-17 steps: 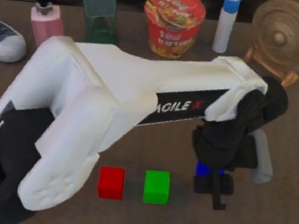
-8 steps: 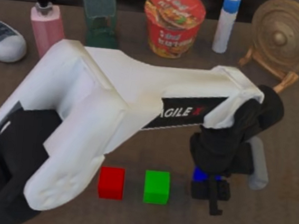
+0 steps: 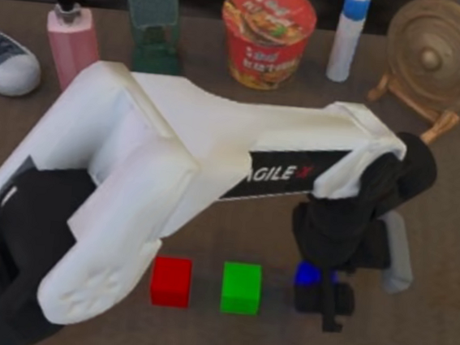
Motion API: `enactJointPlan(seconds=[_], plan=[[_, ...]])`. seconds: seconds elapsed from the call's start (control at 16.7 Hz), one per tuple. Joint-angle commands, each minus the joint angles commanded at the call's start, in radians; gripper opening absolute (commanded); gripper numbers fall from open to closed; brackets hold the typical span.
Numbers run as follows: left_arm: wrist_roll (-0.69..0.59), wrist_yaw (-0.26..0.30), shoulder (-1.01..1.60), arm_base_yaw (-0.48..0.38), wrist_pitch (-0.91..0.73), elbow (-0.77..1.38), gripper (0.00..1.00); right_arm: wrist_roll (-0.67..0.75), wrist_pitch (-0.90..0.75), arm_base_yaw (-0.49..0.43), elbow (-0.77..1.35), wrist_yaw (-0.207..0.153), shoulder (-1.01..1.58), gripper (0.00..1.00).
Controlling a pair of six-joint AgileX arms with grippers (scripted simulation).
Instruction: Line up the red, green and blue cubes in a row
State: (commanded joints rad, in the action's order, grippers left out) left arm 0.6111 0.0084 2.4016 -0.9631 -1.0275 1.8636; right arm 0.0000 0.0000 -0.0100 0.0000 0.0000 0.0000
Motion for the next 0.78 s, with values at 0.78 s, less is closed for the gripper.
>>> enactJointPlan(seconds=[0.78], plan=[[0.002,0.0,-0.004,0.002,-0.017,0.016,1.0,0.0,0.0,0.0,0.0,0.0,0.0,1.0]])
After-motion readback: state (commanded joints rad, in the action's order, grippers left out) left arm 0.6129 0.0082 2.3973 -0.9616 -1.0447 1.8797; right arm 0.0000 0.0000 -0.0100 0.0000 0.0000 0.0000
